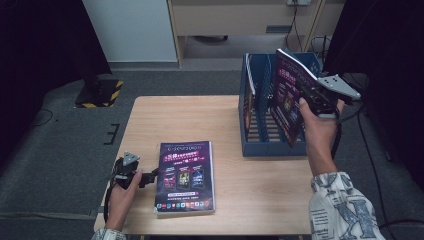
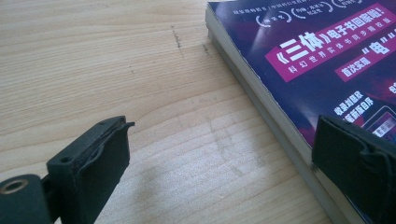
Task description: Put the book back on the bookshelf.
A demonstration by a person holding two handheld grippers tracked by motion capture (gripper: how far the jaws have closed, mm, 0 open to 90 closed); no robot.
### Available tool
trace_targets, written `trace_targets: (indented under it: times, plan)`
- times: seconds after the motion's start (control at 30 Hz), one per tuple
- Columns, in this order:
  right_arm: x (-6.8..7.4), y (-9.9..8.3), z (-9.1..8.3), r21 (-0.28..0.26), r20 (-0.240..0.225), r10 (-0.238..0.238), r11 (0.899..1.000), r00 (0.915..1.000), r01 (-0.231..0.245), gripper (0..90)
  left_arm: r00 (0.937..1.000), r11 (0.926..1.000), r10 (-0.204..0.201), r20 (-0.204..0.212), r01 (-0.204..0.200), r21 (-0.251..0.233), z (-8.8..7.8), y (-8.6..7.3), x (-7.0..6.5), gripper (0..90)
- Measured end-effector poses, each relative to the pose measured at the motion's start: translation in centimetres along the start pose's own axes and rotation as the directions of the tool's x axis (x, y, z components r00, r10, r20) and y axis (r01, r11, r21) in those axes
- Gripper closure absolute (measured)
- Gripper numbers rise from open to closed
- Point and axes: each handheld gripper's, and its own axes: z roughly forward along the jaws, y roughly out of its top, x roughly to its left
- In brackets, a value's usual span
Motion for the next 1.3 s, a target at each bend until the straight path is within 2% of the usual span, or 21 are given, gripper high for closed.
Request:
trace_targets:
  times: [0.13, 0.27, 0.53, 0.93, 1.3]
  plan:
    - [0.1, -0.3, 1.4, 0.009, 0.02, -0.01, 1.0, 0.9997, 0.009, 84.0, 1.0, 1.0, -0.003, 0.0, 0.003, 0.0, 0.0, 0.0, 0.0, 3.7]
    - [0.0, -0.5, 2.3, 0.012, 0.035, 0.0, 1.0, 0.9994, 0.0, 83.9, 1.0, 1.0, -0.007, 0.0, 0.007, 0.001, 0.1, -0.1, 0.1, 3.7]
    - [-0.3, -0.8, 3.5, 0.014, 0.039, 0.019, 1.0, 0.9991, -0.019, 84.0, 0.9999, 0.9999, -0.015, 0.0, 0.015, 0.001, 0.1, -0.1, 0.1, 3.8]
    - [-0.4, -0.8, 6.0, 0.015, 0.05, 0.012, 1.0, 0.9987, -0.013, 83.9, 0.9998, 0.9997, -0.021, 0.0, 0.021, -0.01, -0.1, -0.2, 0.2, 3.8]
    - [0.2, -2.6, 7.6, 0.017, 0.051, 0.02, 1.0, 0.9985, -0.021, 84.0, 0.9997, 0.9997, -0.025, 0.005, 0.025, -0.007, -0.1, -0.2, 0.3, 3.8]
